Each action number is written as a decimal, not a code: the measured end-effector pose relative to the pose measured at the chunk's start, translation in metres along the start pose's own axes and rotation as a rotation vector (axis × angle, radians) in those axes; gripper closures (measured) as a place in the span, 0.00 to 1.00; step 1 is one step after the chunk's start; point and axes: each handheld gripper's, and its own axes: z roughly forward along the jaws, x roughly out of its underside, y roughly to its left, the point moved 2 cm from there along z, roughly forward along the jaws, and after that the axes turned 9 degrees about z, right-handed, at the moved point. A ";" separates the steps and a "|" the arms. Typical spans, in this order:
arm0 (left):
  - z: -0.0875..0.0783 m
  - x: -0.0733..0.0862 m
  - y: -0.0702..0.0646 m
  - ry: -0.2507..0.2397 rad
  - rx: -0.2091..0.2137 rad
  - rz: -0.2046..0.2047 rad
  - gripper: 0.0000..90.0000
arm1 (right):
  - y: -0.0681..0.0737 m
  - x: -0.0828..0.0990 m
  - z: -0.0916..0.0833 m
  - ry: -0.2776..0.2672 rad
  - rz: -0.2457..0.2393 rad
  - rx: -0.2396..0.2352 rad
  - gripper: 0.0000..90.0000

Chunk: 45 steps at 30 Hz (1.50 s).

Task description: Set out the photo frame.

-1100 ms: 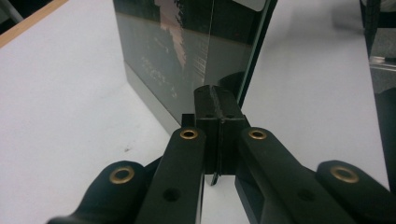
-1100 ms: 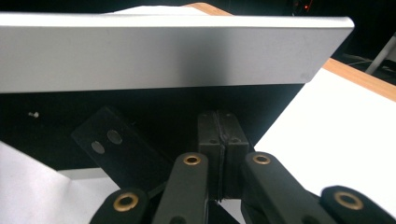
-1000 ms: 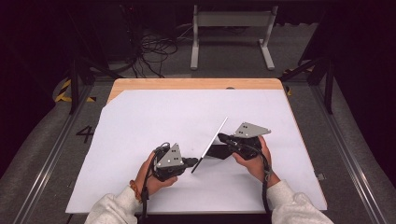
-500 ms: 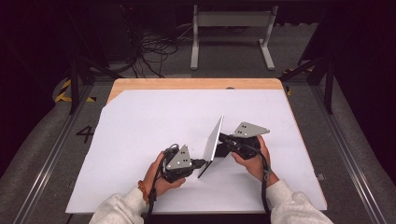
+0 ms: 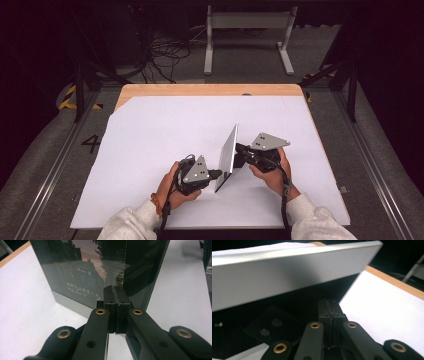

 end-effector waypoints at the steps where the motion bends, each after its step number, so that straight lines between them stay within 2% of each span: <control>1: -0.002 0.001 0.001 -0.001 0.000 -0.004 1.00 | -0.001 0.001 -0.003 -0.005 0.002 0.007 1.00; 5: -0.009 0.007 0.002 0.000 0.005 -0.010 1.00 | 0.000 0.007 -0.017 -0.001 0.000 -0.006 1.00; 9: -0.018 0.012 -0.003 -0.005 0.021 -0.012 1.00 | 0.004 0.011 -0.028 0.007 -0.003 -0.028 1.00; 14: -0.016 0.010 -0.007 -0.017 0.024 -0.019 1.00 | 0.005 0.007 -0.032 -0.021 0.001 -0.023 1.00; 17: -0.013 0.005 -0.010 -0.023 0.028 -0.009 1.00 | 0.003 0.001 -0.024 -0.036 0.021 -0.028 1.00; 22: -0.006 0.000 -0.013 -0.017 0.041 0.007 1.00 | 0.004 -0.001 -0.015 -0.025 0.024 -0.037 1.00; 28: -0.003 -0.001 -0.010 -0.017 0.032 -0.003 1.00 | 0.010 -0.004 -0.006 -0.020 0.020 -0.047 1.00; 34: -0.001 -0.003 -0.010 -0.019 0.035 -0.004 1.00 | 0.007 -0.002 -0.002 -0.018 0.039 -0.059 1.00; 45: 0.004 -0.005 -0.011 -0.024 0.041 -0.008 1.00 | 0.002 -0.002 0.002 -0.018 0.039 -0.076 1.00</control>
